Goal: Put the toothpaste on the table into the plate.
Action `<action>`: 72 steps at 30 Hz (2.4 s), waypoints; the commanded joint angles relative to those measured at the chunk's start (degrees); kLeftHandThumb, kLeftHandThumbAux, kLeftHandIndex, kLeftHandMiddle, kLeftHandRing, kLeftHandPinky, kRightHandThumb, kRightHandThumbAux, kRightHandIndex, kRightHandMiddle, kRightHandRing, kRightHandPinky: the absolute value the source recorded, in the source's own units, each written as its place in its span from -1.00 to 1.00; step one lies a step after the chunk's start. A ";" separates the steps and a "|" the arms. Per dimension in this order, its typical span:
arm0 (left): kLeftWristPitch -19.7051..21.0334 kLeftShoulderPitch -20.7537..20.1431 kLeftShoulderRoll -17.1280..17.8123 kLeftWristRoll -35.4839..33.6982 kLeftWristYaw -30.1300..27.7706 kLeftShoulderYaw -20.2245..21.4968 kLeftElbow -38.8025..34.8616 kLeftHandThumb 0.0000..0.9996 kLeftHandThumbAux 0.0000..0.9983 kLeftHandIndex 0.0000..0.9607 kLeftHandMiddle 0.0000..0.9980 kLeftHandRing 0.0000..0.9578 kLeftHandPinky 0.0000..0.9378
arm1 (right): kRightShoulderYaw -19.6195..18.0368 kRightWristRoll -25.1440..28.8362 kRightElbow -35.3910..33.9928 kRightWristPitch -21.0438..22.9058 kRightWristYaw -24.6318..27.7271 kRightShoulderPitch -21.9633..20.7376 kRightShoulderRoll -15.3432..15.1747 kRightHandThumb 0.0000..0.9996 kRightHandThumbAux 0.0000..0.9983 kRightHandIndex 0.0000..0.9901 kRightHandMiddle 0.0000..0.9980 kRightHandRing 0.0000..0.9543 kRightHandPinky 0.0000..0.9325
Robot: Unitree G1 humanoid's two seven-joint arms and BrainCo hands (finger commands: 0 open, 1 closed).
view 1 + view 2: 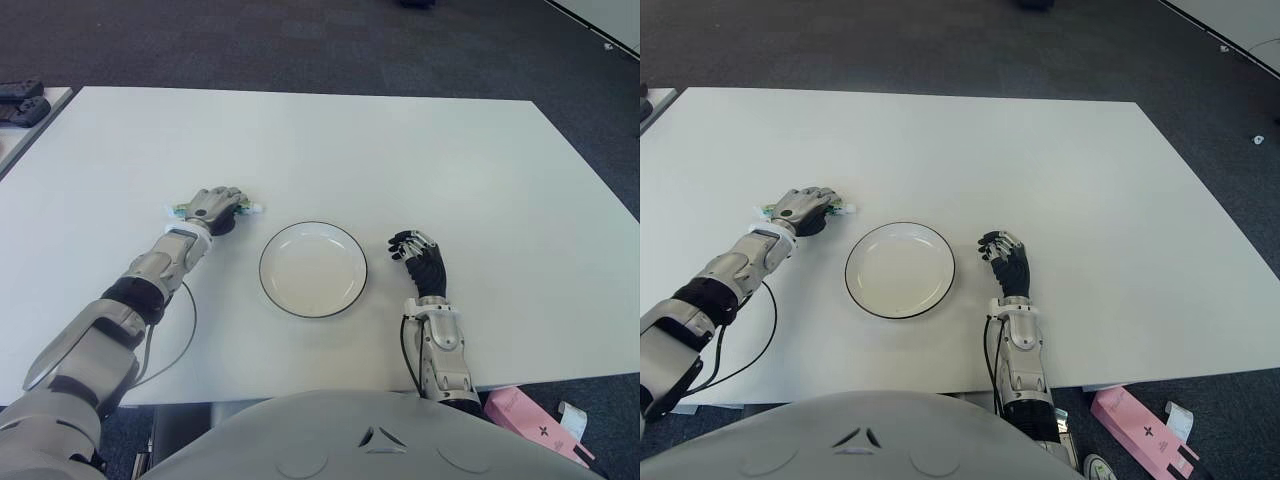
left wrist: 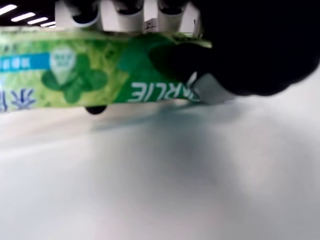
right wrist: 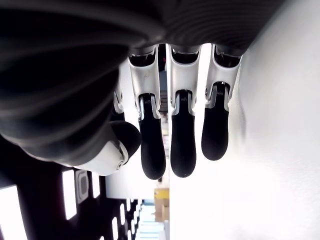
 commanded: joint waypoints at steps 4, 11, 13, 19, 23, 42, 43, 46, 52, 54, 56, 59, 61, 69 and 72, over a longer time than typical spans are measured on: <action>-2.57 5.62 -2.33 -1.41 -2.30 -1.33 4.99 0.70 0.34 -0.17 0.09 0.79 0.76 | -0.35 0.43 2.32 1.31 -0.03 1.23 0.08 0.42 0.46 -0.13 0.01 0.05 0.07; -1.78 5.52 -2.25 -2.80 -2.47 0.06 5.00 0.70 0.34 -0.17 0.08 0.78 0.73 | -0.26 -0.14 2.30 1.23 -0.63 1.20 0.04 0.42 0.46 -0.13 0.00 0.04 0.07; -1.44 5.64 -2.30 -3.34 -2.57 0.66 4.75 0.70 0.34 -0.17 0.08 0.77 0.72 | -0.21 -0.26 2.25 1.34 -0.76 1.19 0.00 0.42 0.46 -0.13 0.00 0.04 0.08; -0.26 6.27 -2.27 -4.64 -2.32 2.42 3.51 0.70 0.34 -0.17 0.07 0.76 0.69 | -0.11 -0.13 1.90 2.06 -0.72 1.22 -0.01 0.42 0.46 -0.13 0.01 0.05 0.10; 0.81 6.86 -1.53 -5.64 -2.84 3.93 0.76 0.70 0.34 -0.17 0.07 0.75 0.68 | -0.06 -0.05 1.68 2.26 -0.72 1.30 0.02 0.42 0.46 -0.13 0.00 0.04 0.08; 12.66 15.10 1.12 -7.18 -8.64 14.58 -29.79 0.70 0.34 -0.18 0.08 0.80 0.78 | 0.20 -0.14 1.89 2.38 -0.82 1.27 0.09 0.42 0.46 -0.13 -0.01 0.03 0.05; 13.02 15.65 1.20 -6.98 -8.54 15.22 -31.64 0.70 0.34 -0.18 0.08 0.80 0.78 | 0.23 -0.14 1.85 2.41 -0.84 1.28 0.11 0.42 0.46 -0.13 -0.01 0.03 0.04; 13.00 16.89 1.17 -5.76 -6.32 16.57 -35.21 0.70 0.34 -0.18 0.08 0.81 0.78 | 0.31 -0.16 1.97 2.34 -0.87 1.24 0.14 0.42 0.46 -0.13 -0.01 0.02 0.05; 13.17 18.54 0.91 -2.90 -3.54 18.11 -40.26 0.70 0.34 -0.18 0.08 0.82 0.80 | 0.33 -0.22 2.36 2.20 -0.93 1.06 0.12 0.42 0.46 -0.13 -0.01 0.03 0.06; 12.67 19.01 0.97 -1.47 -2.12 18.47 -42.75 0.70 0.34 -0.18 0.09 0.83 0.82 | 0.37 -0.29 2.38 2.22 -0.99 1.05 0.14 0.42 0.46 -0.13 -0.01 0.02 0.06; 12.08 19.36 0.96 -0.31 -1.24 18.72 -44.68 0.70 0.34 -0.17 0.09 0.84 0.84 | 0.42 -0.31 2.45 2.17 -1.03 1.02 0.18 0.42 0.46 -0.13 -0.01 0.02 0.06; 11.61 19.82 0.81 0.74 -0.85 18.97 -46.48 0.71 0.33 -0.16 0.10 0.85 0.85 | 0.45 -0.30 2.61 2.05 -1.02 0.94 0.20 0.42 0.46 -0.13 -0.01 0.03 0.07; 11.29 20.08 0.64 1.30 -0.68 19.06 -47.54 0.71 0.33 -0.15 0.10 0.86 0.86 | 0.45 -0.30 2.80 1.96 -1.00 0.83 0.20 0.42 0.46 -0.13 -0.01 0.03 0.07; 7.51 21.90 -1.83 -1.20 -2.49 19.29 -56.03 0.71 0.33 -0.14 0.11 0.85 0.84 | 0.35 -0.35 3.64 2.19 -1.19 0.28 0.25 0.42 0.47 -0.14 -0.02 0.02 0.04; 5.32 22.25 -2.67 -2.52 -2.20 19.30 -56.86 0.71 0.33 -0.15 0.11 0.85 0.83 | 0.33 -0.34 3.61 2.31 -1.25 0.29 0.28 0.42 0.47 -0.14 -0.02 0.02 0.05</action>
